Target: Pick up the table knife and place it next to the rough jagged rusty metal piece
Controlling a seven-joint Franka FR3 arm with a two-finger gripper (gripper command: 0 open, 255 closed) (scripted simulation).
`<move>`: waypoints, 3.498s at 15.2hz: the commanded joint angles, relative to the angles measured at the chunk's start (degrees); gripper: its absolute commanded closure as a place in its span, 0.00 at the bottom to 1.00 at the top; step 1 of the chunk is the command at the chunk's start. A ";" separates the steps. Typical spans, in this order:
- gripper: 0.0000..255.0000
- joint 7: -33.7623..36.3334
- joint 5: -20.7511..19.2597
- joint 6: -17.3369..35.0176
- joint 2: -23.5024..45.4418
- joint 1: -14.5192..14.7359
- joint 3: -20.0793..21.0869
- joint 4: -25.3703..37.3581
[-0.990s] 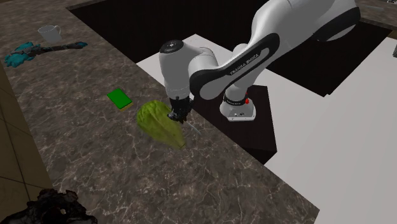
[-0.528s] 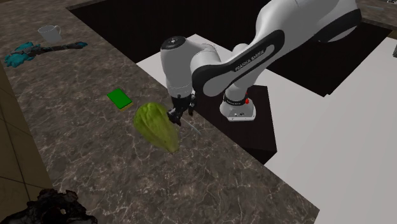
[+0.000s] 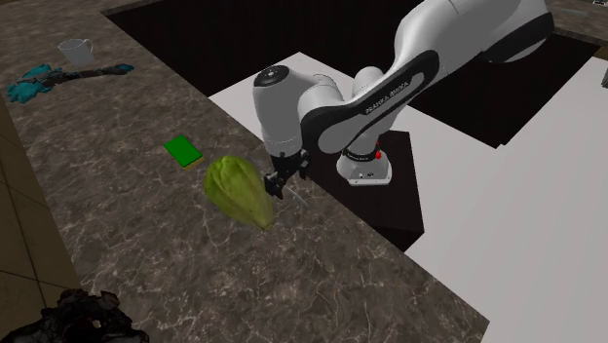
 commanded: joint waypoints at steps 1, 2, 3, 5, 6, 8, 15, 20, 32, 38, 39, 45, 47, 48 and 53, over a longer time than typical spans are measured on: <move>0.00 -0.09 1.24 2.54 1.53 0.00 1.67 -0.89; 0.00 -0.09 1.24 2.54 1.53 0.00 1.67 -0.88; 0.00 -0.09 1.25 2.53 1.52 0.00 1.67 -0.89; 0.00 -0.10 1.26 2.53 1.52 -0.02 1.68 -0.88; 0.00 -0.10 1.26 2.53 1.52 -0.02 1.69 -0.88; 0.00 -0.10 1.26 2.52 1.51 -0.02 1.69 -0.88; 1.00 -0.10 1.27 2.52 1.51 -0.02 1.69 -0.89; 1.00 0.06 0.84 1.49 0.86 0.06 1.11 -0.51; 1.00 1.77 -4.06 -9.51 -4.44 0.17 -5.06 5.13; 1.00 2.54 -6.25 -14.34 -5.76 -0.15 -7.63 8.62; 1.00 2.66 -6.60 -15.10 -5.91 -0.22 -8.03 9.24; 1.00 3.38 -8.54 -19.55 -6.40 -0.68 -10.23 13.17; 1.00 3.63 -9.14 -20.98 -6.42 -0.85 -10.91 14.56; 1.00 3.75 -9.43 -21.68 -6.41 -0.93 -11.23 15.27; 1.00 4.35 -10.79 -25.11 -6.14 -1.38 -12.74 18.95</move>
